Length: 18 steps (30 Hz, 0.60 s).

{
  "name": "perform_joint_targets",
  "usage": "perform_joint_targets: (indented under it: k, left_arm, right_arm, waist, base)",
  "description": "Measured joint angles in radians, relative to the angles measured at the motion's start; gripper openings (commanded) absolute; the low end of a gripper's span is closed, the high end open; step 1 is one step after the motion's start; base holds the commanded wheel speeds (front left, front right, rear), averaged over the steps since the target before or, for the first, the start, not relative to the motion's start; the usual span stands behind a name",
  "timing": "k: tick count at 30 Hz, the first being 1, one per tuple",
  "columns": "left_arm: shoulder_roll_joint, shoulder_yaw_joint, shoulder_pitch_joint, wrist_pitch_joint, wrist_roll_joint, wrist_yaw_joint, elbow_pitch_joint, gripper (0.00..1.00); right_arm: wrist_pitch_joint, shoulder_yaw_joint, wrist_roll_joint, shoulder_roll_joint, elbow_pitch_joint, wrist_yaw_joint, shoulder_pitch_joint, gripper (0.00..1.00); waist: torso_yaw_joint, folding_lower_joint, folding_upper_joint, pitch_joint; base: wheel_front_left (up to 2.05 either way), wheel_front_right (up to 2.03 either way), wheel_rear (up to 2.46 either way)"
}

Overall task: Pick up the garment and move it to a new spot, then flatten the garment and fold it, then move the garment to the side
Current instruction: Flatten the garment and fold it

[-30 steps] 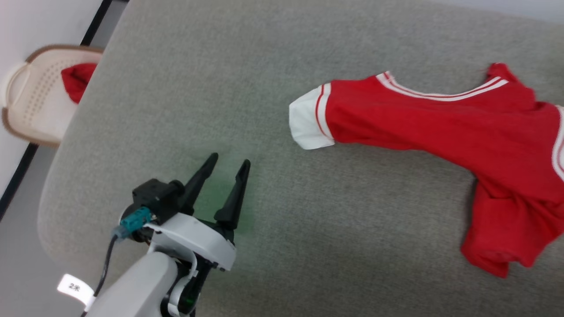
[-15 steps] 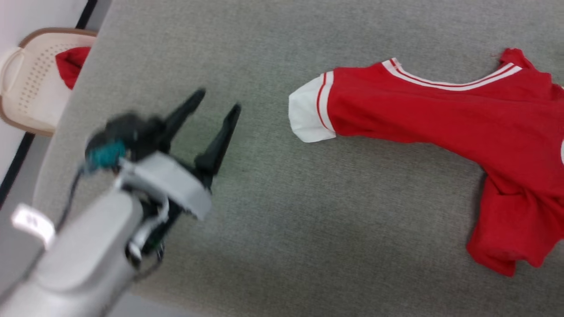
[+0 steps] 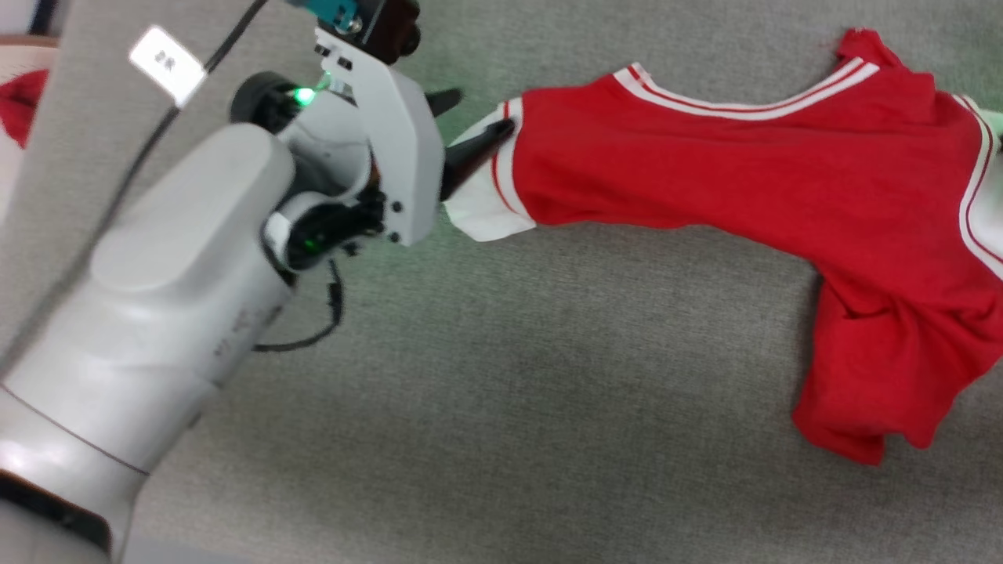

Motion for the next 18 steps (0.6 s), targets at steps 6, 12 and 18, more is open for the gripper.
perform_joint_targets:
  k: [6,12,18]
  left_arm:
    - [0.028,-0.125,-0.045,0.064,-0.105,0.000,0.071,1.00]
    - [0.058,-0.201,-0.077,0.071,-0.187,-0.001,0.052,1.00]
    - [0.050,-0.260,-0.101,0.050,-0.241,0.000,0.064,0.40]
  right_arm:
    - [-0.023,0.035,0.022,0.019,0.004,0.000,-0.047,0.00]
    - [-0.043,0.069,0.044,0.030,0.021,0.001,-0.073,0.00]
    - [-0.063,0.098,0.070,0.034,0.038,0.001,-0.103,0.00]
  waist:
    - [-0.037,0.0000,0.0000,0.033]
    - [-0.052,0.0001,0.0000,0.043]
    - [-0.057,0.0000,0.0000,0.056]
  base:
    - [0.00,0.00,0.00]
    - [0.00,0.00,0.00]
    - [0.00,0.00,0.00]
